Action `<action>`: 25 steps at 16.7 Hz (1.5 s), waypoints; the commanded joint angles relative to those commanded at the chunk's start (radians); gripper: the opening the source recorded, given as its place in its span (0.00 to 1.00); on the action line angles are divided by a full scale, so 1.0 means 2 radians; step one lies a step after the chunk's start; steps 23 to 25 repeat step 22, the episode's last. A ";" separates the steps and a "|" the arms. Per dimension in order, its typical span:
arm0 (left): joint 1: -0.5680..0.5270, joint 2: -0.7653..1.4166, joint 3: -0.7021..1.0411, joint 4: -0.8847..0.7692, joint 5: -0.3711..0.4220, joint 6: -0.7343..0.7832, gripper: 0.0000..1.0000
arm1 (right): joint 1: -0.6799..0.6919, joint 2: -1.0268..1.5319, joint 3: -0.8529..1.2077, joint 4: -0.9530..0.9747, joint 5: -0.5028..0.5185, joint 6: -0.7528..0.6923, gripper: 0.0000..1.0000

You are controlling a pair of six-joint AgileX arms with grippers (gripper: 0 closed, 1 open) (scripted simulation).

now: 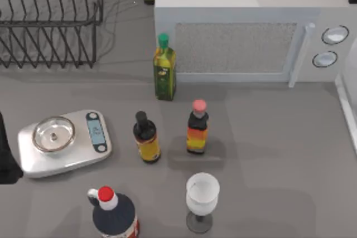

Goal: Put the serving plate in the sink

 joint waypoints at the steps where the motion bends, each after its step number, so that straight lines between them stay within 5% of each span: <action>1: 0.000 0.000 0.000 0.000 0.000 0.000 1.00 | 0.000 0.000 0.000 0.000 0.000 0.000 0.00; 3: 0.000 0.000 0.000 0.000 0.000 0.000 1.00 | 0.000 0.000 0.000 0.000 0.000 0.000 0.00; 16: 0.000 0.000 0.000 0.000 0.000 0.000 1.00 | 0.000 0.000 0.000 0.000 0.000 0.000 0.98; 25: 0.000 0.000 0.000 0.000 0.000 0.000 1.00 | 0.000 0.000 0.000 0.000 0.000 0.000 1.00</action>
